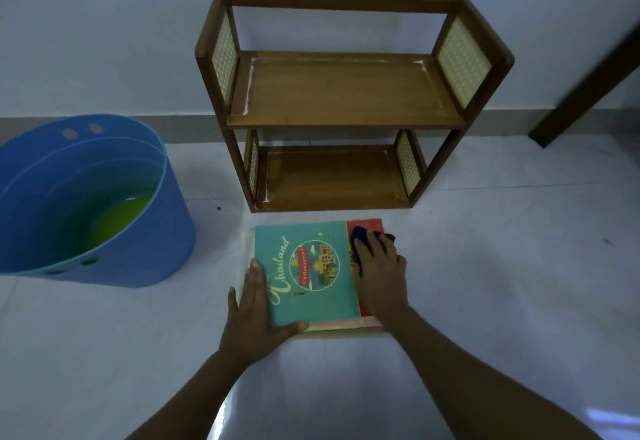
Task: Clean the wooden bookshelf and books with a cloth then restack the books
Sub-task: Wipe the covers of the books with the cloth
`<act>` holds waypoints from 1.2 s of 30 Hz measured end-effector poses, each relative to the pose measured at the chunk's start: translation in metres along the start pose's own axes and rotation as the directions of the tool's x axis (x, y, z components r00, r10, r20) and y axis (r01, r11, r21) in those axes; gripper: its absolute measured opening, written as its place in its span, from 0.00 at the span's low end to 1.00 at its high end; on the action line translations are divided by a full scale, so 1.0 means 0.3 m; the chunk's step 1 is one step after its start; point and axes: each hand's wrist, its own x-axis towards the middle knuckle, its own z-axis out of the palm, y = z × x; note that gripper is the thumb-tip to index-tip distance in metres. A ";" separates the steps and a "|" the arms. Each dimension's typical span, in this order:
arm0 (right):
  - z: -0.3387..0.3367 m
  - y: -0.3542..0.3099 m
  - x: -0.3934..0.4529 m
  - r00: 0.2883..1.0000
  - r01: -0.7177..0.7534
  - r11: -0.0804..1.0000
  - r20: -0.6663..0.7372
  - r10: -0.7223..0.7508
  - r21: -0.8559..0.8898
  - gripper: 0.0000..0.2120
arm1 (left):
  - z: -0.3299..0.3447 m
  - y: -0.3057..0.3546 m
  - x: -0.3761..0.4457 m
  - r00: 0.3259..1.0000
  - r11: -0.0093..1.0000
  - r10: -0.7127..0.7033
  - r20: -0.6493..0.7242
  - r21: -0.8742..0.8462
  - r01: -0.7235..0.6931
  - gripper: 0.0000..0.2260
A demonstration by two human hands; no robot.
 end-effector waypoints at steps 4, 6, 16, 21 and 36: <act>0.061 -0.250 -0.132 0.963 0.263 0.962 0.039 -0.266 0.070 0.26 | 0.006 -0.005 -0.004 1.000 0.997 -0.017 0.001 0.077 0.017 0.60; 0.074 -0.315 -0.175 0.895 0.440 0.893 0.034 -0.444 0.094 0.27 | 0.002 -0.007 -0.008 1.000 0.992 -0.022 0.009 0.121 0.021 0.60; 0.003 0.034 0.051 0.993 0.112 0.993 0.024 -0.113 0.032 0.21 | 0.003 0.004 0.007 0.999 0.997 -0.031 0.008 0.069 0.031 0.61; 0.014 -0.106 0.020 0.996 0.071 0.997 0.050 -0.072 0.036 0.25 | -0.002 0.028 0.021 0.999 0.949 0.037 -0.022 0.314 -0.028 0.58; 0.001 -0.098 -0.019 0.998 0.050 0.999 0.037 -0.050 -0.020 0.26 | -0.013 0.103 0.089 0.962 0.861 0.214 0.168 0.433 -0.267 0.50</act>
